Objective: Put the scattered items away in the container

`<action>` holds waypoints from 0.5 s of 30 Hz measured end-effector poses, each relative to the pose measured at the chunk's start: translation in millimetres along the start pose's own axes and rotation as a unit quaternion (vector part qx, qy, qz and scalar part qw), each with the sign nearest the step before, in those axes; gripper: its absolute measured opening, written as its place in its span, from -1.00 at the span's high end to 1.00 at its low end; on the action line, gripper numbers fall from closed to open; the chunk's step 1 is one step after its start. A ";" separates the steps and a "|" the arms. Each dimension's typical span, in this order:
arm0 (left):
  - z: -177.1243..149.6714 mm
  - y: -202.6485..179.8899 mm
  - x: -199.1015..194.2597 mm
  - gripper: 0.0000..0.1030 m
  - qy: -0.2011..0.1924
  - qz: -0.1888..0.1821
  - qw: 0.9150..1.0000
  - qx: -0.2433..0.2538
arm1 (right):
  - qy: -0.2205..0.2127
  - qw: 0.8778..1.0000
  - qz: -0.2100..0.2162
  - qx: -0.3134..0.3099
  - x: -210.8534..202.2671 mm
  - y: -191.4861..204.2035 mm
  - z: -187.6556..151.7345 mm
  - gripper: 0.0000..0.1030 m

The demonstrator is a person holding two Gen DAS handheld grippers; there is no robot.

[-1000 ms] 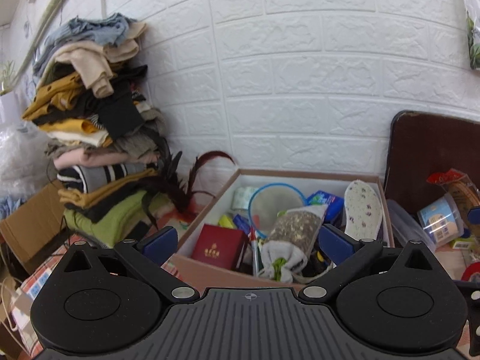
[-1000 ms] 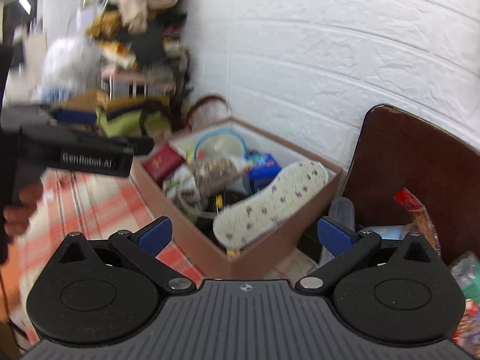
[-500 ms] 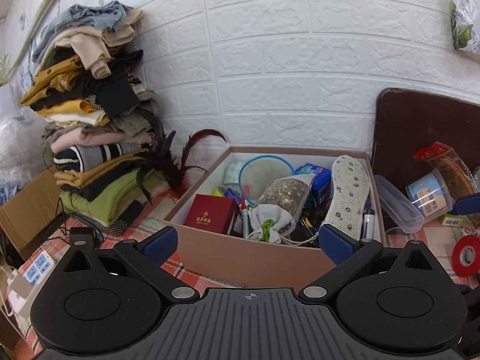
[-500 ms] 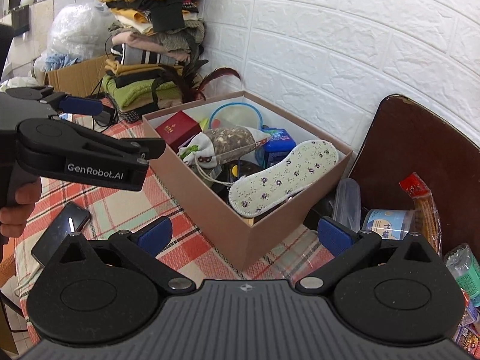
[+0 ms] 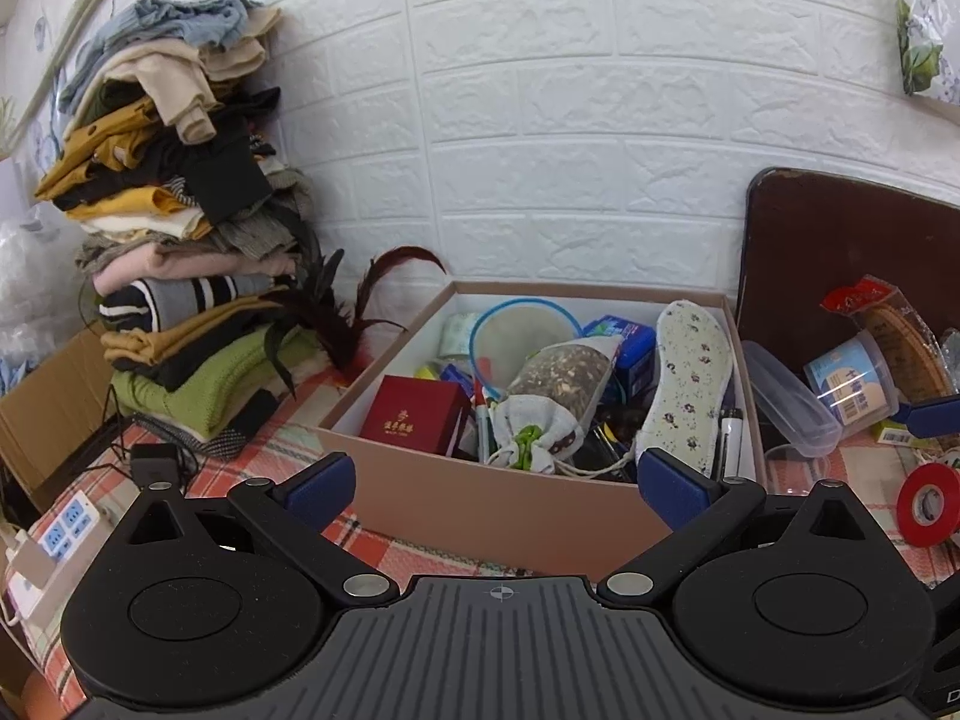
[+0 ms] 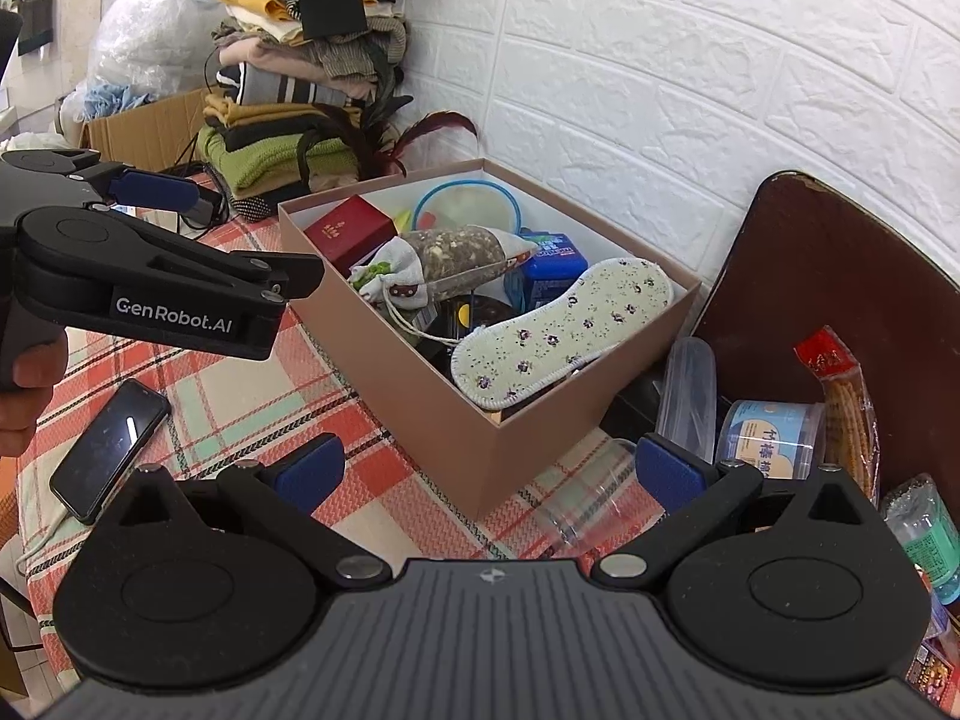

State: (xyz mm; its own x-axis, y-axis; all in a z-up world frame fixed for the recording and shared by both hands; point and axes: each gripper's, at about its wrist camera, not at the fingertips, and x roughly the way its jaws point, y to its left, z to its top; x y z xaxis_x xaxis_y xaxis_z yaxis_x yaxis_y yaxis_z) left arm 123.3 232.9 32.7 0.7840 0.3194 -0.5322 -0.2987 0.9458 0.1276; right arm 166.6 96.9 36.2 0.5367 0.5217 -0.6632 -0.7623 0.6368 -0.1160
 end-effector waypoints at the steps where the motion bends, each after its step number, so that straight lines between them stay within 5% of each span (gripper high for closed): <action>1: 0.0 0.2 0.4 -1.00 0.000 0.000 1.000 0.000 | 0.000 1.000 0.001 0.000 0.6 0.1 -0.2 -0.99; 15: -4.6 -1.2 3.3 -1.00 0.004 0.001 1.000 0.011 | 0.004 1.000 0.004 -0.004 4.5 -0.7 -1.9 -0.99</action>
State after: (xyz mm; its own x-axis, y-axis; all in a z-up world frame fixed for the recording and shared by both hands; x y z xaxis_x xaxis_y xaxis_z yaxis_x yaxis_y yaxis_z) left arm 123.7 232.6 27.0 0.7794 0.3212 -0.5379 -0.2885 0.9461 0.1470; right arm 168.8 97.7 31.8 0.5271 0.5229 -0.6699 -0.7696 0.6279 -0.1155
